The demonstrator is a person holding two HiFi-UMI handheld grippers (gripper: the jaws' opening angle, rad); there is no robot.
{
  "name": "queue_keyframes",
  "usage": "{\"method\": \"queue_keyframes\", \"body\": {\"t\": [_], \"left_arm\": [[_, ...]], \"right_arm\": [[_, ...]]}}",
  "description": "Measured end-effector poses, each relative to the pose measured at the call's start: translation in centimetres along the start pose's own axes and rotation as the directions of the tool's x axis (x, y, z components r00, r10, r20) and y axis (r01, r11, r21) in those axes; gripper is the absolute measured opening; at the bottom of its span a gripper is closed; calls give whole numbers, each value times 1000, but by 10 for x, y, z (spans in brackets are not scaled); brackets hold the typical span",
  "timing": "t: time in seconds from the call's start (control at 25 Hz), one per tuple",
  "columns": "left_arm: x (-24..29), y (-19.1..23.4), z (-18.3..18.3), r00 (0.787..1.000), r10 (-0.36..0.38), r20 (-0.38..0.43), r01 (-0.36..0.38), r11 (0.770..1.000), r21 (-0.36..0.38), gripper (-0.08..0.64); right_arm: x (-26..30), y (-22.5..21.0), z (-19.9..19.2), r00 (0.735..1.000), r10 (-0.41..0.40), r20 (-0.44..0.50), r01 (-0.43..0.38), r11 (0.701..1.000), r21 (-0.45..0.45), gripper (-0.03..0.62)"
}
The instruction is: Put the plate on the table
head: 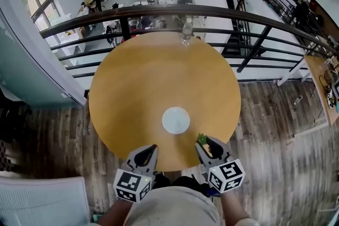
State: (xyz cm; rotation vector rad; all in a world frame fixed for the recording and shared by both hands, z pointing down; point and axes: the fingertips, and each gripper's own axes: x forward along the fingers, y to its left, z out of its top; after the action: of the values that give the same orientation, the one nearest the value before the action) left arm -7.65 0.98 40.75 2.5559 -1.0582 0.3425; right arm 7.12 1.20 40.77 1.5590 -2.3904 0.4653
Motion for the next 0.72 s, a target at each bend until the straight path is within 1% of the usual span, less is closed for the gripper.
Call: {"method": "queue_keyframes", "body": {"t": [0.12,0.32,0.4,0.52,0.72], "left_arm": [[6,4,0,1000,-19,-10,19,1000,2,21],[15,5,7,1000,-26,-14,26,1000,3,21],[19,6,11,1000,-19,-13,19,1000,4,22],[24,5,16,1000,-4,-12,3,1000,-13,21],[32,6,17,1000,16,-12,-16,1000,-27,21]], "right_arm": [[5,-3,-1,1000,-16,-8,16,1000,9,152],[7,-12,2,1000,-23,-15,23,1000,12,152],[9,-16,3,1000,-19,-20,20,1000,13,152],[12,-23,6,999,-10,-37,10,1000,11,152],[23,-31,9,998,14,-58,-14,1000,-3,152]]}}
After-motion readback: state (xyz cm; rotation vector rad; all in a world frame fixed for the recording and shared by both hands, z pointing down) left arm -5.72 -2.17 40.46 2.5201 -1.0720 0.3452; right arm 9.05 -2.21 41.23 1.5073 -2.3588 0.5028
